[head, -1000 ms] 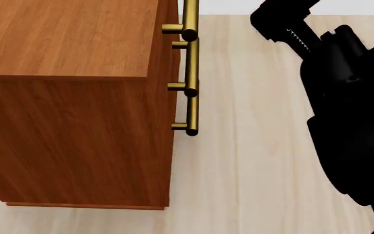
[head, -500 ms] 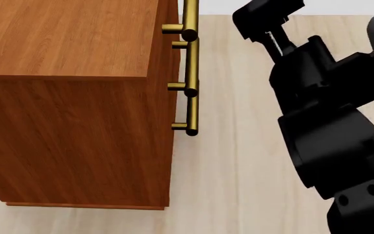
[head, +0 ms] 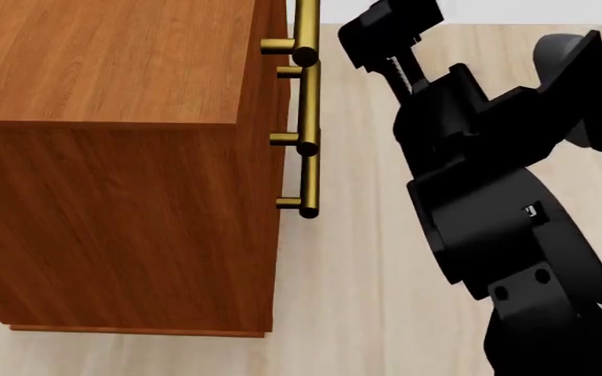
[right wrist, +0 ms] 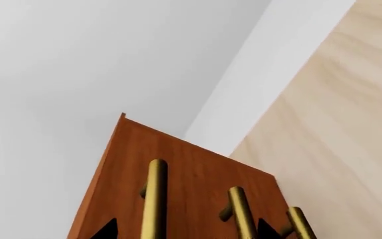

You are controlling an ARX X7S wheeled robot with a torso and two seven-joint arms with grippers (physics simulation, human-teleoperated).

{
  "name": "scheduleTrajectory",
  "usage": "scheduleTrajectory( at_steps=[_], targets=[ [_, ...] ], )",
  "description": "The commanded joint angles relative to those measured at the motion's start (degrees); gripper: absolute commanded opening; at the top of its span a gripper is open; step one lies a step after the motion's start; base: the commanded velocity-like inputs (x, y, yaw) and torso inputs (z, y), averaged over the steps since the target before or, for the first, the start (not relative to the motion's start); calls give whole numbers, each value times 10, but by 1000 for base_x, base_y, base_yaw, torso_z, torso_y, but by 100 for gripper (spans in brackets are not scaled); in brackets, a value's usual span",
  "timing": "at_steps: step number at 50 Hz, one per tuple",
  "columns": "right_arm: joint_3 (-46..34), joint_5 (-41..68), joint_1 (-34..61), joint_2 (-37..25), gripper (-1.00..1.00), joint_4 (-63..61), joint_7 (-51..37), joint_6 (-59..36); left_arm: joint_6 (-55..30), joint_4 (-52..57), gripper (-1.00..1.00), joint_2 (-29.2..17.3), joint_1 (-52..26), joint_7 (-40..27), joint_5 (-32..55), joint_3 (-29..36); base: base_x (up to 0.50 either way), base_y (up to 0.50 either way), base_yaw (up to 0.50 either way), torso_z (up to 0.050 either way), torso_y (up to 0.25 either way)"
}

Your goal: Close the bottom drawer of the cabinet and open the top drawer.

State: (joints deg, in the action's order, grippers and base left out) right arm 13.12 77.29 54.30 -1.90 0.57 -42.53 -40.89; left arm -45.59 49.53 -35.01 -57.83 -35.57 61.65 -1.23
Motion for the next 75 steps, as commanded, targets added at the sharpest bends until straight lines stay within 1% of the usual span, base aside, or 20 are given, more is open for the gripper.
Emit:
scheduleTrajectory(
  at_steps=[1, 46, 66, 75],
  targets=[
    [-29, 5, 2, -4, 100, 29, 19, 23, 3, 0, 100, -5, 4, 1, -1, -1, 0, 0, 0, 0, 0],
    [-128, 23, 44, -4, 100, 148, 108, 66, 14, -4, 100, -19, 14, 5, -8, 2, 0, 0, 0, 0, 0],
    [-160, 37, 50, -8, 100, 171, 126, 80, 13, -7, 100, -20, 3, 0, -6, 9, 0, 0, 0, 0, 0],
    [-174, 43, 41, -8, 100, 173, 133, 85, 17, -7, 100, -19, 10, 3, -10, 12, 1, 1, 2, 0, 0]
  ],
)
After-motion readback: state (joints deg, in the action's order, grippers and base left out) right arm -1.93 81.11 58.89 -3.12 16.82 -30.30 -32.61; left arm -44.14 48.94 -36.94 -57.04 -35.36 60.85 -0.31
